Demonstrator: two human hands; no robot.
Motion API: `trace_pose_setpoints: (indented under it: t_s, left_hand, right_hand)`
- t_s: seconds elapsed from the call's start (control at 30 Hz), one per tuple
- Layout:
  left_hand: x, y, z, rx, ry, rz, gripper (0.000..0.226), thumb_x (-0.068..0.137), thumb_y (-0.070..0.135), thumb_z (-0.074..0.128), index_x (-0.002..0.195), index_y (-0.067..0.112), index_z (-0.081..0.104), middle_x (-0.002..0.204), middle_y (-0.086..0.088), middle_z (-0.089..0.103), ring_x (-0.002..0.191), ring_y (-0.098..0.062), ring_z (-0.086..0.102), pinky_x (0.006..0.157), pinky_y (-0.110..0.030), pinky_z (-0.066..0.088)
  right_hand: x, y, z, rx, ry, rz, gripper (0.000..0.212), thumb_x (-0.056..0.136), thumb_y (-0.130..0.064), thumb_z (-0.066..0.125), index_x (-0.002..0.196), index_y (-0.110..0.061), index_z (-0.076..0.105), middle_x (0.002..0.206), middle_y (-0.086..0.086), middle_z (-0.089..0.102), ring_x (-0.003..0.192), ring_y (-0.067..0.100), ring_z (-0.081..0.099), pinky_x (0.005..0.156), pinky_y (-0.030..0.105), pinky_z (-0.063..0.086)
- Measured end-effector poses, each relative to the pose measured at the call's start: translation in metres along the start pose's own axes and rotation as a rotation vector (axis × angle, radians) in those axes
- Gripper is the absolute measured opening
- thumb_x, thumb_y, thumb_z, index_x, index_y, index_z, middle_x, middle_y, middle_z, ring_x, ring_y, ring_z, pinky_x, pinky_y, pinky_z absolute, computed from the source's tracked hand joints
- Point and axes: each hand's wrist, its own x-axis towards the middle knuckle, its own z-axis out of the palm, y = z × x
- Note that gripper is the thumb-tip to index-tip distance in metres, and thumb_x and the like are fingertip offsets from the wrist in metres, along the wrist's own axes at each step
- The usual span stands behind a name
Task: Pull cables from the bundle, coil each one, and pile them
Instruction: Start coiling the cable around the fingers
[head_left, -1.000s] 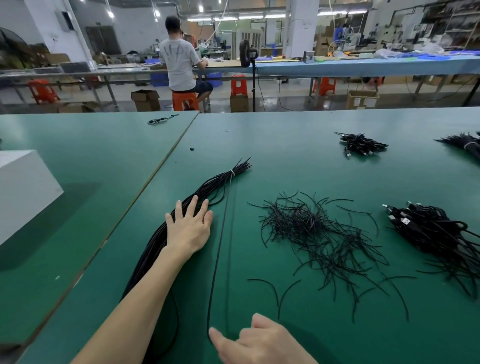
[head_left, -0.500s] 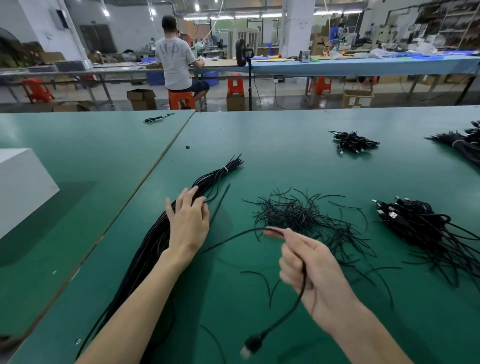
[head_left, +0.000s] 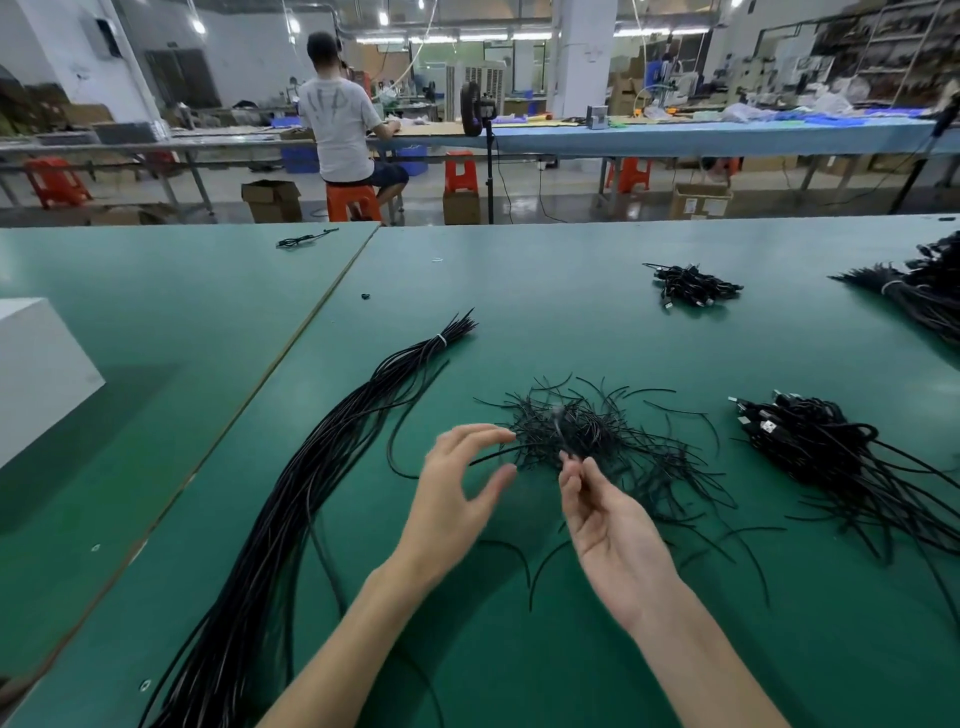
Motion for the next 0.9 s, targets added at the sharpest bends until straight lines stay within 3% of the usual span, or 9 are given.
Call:
trace_pose_setpoints:
  t_s: [0.07,0.17,0.3,0.43,0.53,0.6,0.73,0.83,0.9]
  left_hand:
    - [0.0,0.004,0.001,-0.236,-0.141,-0.1,0.033,0.097,0.024,0.072,0.13,0.023,0.068,0.129,0.015,0.069,0.128,-0.005,0.059,0.111,-0.026,0.043]
    - [0.004,0.001,-0.001,-0.526,-0.098,-0.242,0.026,0.103,0.027,0.062,0.122,0.015,0.074,0.12,0.002,0.076,0.117,-0.016,0.069,0.104,-0.034,0.053]
    - [0.002,-0.007,-0.005,-0.681,-0.164,-0.318,0.037,0.105,0.043,0.055,0.119,0.017,0.076,0.125,-0.005,0.074,0.122,-0.023,0.067,0.109,-0.034,0.049]
    - [0.004,-0.01,-0.005,-0.826,-0.123,-0.357,0.036,0.1,0.041,0.06,0.117,0.014,0.077,0.13,-0.012,0.07,0.131,-0.026,0.061,0.115,-0.042,0.041]
    - [0.006,-0.012,-0.014,-1.091,-0.072,-0.412,0.029,0.098,0.032,0.063,0.111,0.01,0.077,0.131,-0.02,0.068,0.131,-0.032,0.059,0.114,-0.042,0.045]
    - [0.006,-0.01,-0.018,-1.235,-0.084,-0.472,0.026,0.1,0.029,0.062,0.107,0.01,0.078,0.127,-0.016,0.07,0.127,-0.03,0.063,0.105,-0.037,0.052]
    - [0.007,-0.012,-0.021,-1.428,-0.016,-0.635,0.025,0.097,0.026,0.064,0.087,0.01,0.079,0.115,-0.008,0.074,0.096,-0.014,0.075,0.085,-0.029,0.06]
    - [0.007,-0.013,-0.023,-1.515,-0.037,-0.639,0.027,0.097,0.026,0.063,0.083,0.008,0.078,0.125,-0.011,0.072,0.099,-0.014,0.075,0.084,-0.029,0.061]
    - [0.006,-0.013,-0.025,-1.542,-0.102,-0.626,0.03,0.099,0.028,0.062,0.093,0.004,0.079,0.132,-0.014,0.069,0.101,-0.014,0.075,0.085,-0.029,0.06]
  right_hand:
    - [-0.001,0.008,-0.007,-0.138,-0.029,-0.066,0.035,0.092,-0.012,0.064,0.121,0.006,0.065,0.09,0.015,0.073,0.076,0.018,0.073,0.066,0.023,0.061]
    - [-0.002,0.014,-0.007,-0.323,-0.094,-0.145,0.027,0.097,-0.014,0.063,0.121,-0.003,0.069,0.087,0.016,0.072,0.073,0.023,0.071,0.065,0.026,0.06]
    - [-0.003,0.019,-0.005,-0.466,-0.124,-0.169,0.033,0.094,-0.019,0.066,0.122,-0.001,0.066,0.086,0.018,0.07,0.074,0.03,0.07,0.066,0.028,0.059]
    - [-0.003,0.025,-0.008,-0.573,-0.143,-0.173,0.041,0.089,-0.023,0.072,0.12,0.001,0.064,0.086,0.019,0.07,0.074,0.033,0.07,0.065,0.03,0.058]
    - [-0.003,0.03,-0.009,-0.628,-0.157,-0.189,0.052,0.084,-0.025,0.078,0.127,-0.004,0.058,0.088,0.018,0.073,0.075,0.033,0.072,0.066,0.03,0.058]
    - [-0.004,0.031,-0.009,-0.672,-0.155,-0.209,0.063,0.08,-0.026,0.082,0.134,-0.012,0.052,0.089,0.016,0.074,0.077,0.032,0.073,0.068,0.03,0.059]
    - [-0.005,0.032,-0.01,-0.727,-0.123,-0.251,0.089,0.072,-0.026,0.087,0.147,-0.025,0.037,0.091,0.005,0.072,0.076,0.024,0.071,0.068,0.025,0.056]
    - [-0.003,0.032,-0.012,-0.751,-0.085,-0.283,0.1,0.07,-0.027,0.088,0.155,-0.021,0.035,0.091,0.002,0.067,0.074,0.018,0.068,0.064,0.024,0.054]
    - [-0.002,0.032,-0.013,-0.75,-0.065,-0.298,0.105,0.07,-0.027,0.088,0.158,-0.023,0.032,0.092,0.001,0.064,0.074,0.016,0.066,0.064,0.024,0.053]
